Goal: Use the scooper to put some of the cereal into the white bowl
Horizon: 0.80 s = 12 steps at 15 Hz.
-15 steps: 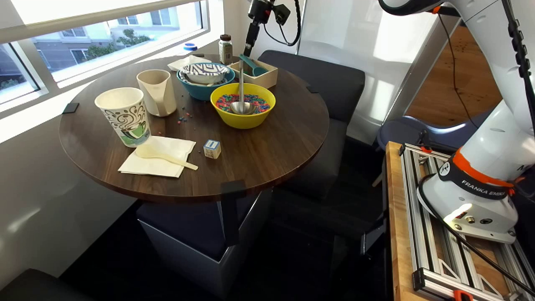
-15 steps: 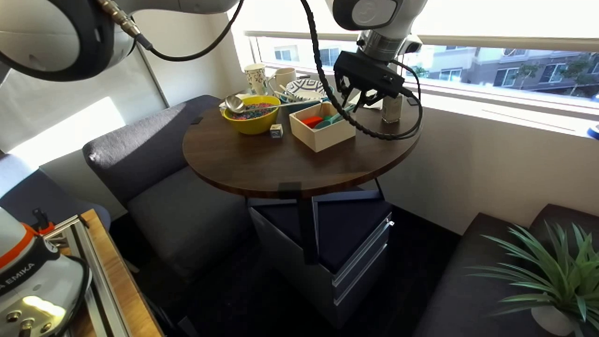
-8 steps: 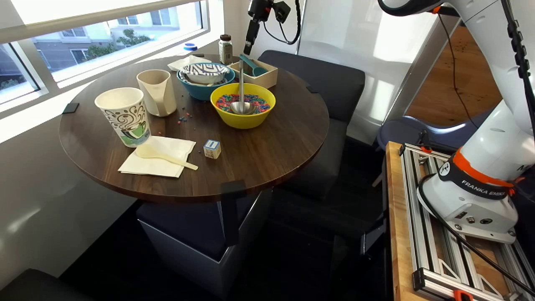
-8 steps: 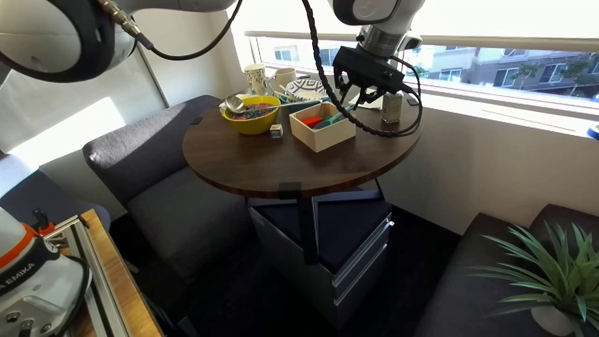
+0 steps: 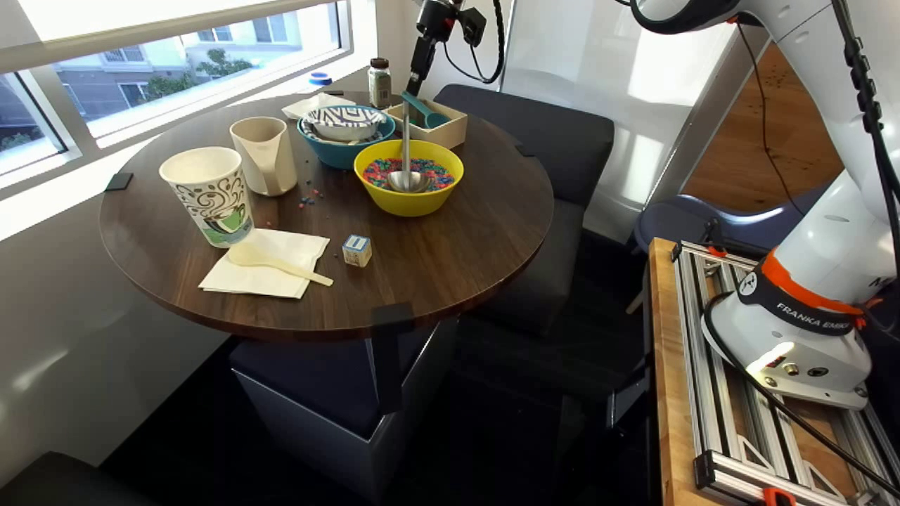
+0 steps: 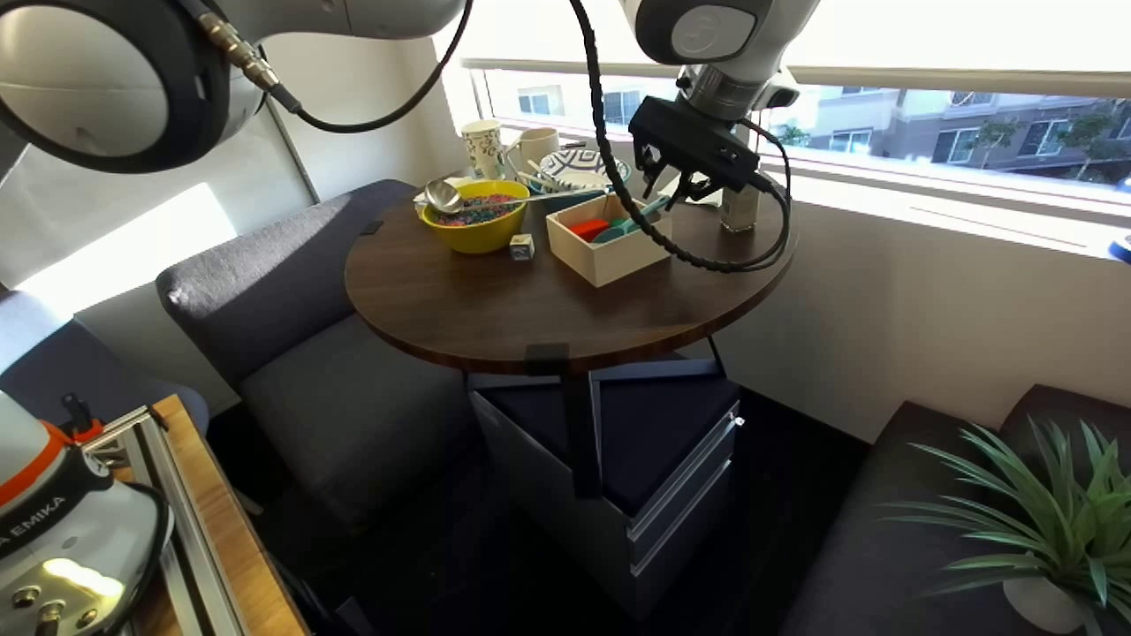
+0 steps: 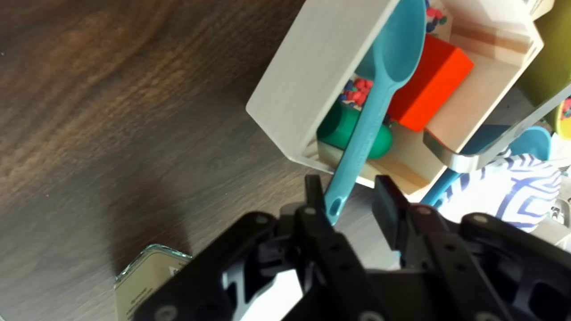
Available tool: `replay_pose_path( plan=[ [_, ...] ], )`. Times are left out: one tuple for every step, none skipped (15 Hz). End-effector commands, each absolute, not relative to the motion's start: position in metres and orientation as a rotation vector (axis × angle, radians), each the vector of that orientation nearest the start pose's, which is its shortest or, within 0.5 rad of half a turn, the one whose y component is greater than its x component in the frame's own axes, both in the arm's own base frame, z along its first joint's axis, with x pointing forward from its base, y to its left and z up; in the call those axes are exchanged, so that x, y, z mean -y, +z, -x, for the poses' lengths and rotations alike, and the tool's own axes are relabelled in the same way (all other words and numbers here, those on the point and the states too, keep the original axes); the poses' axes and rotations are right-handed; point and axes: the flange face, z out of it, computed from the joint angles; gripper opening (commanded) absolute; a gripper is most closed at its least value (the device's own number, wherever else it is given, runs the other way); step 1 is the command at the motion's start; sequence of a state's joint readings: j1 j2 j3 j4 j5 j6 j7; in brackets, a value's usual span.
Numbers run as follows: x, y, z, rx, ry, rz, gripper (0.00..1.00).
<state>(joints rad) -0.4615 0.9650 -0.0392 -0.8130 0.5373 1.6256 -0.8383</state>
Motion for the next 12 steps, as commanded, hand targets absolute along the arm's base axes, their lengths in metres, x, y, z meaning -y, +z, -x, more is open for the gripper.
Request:
replay_pose_path(
  plan=[
    [0.311, 0.33, -0.718, 0.308, -0.301, 2.574, 0.37],
    [0.31, 0.327, -0.719, 0.295, -0.306, 2.564, 0.41],
    [0.309, 0.325, -0.72, 0.291, -0.31, 2.556, 0.4],
    [0.308, 0.323, -0.721, 0.281, -0.322, 2.545, 0.43],
    [0.307, 0.322, -0.723, 0.267, -0.334, 2.531, 0.38],
    [0.306, 0.321, -0.724, 0.258, -0.345, 2.515, 0.34],
    [0.306, 0.32, -0.725, 0.251, -0.351, 2.505, 0.33],
    [0.305, 0.318, -0.726, 0.246, -0.356, 2.499, 0.27],
    [0.304, 0.317, -0.726, 0.241, -0.359, 2.493, 0.27],
    [0.304, 0.316, -0.727, 0.238, -0.362, 2.487, 0.25],
    [0.304, 0.316, -0.727, 0.235, -0.365, 2.482, 0.18],
    [0.304, 0.315, -0.727, 0.235, -0.365, 2.473, 0.21]
  ],
)
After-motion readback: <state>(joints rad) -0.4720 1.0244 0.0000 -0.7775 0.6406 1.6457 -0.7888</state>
